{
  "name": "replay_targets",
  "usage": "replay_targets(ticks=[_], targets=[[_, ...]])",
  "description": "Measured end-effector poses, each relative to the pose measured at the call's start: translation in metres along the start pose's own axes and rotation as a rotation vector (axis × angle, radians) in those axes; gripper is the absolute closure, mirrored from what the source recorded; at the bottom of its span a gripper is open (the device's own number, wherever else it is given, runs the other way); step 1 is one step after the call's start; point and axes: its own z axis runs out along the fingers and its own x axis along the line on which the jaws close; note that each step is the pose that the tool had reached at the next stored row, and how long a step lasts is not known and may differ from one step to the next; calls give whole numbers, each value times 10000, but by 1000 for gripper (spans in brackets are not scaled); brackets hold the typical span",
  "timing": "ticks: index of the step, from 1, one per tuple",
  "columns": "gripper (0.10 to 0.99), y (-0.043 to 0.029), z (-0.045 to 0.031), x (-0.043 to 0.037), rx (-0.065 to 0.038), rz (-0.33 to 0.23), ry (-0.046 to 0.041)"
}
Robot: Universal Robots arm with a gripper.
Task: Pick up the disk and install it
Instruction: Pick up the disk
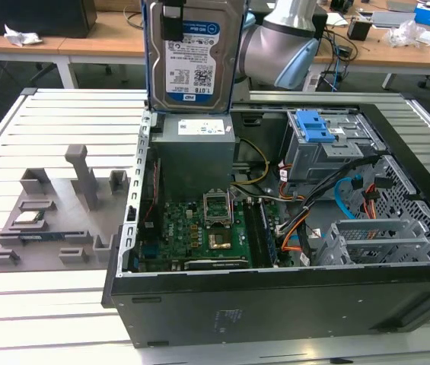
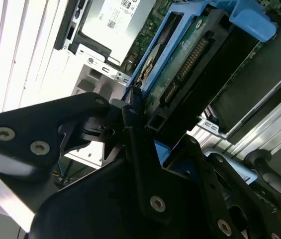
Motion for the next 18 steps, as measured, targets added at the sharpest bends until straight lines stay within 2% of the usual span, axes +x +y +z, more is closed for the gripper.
replay_targets(ticks=[18], targets=[[722, -2, 3, 375, 0, 1, 0]])
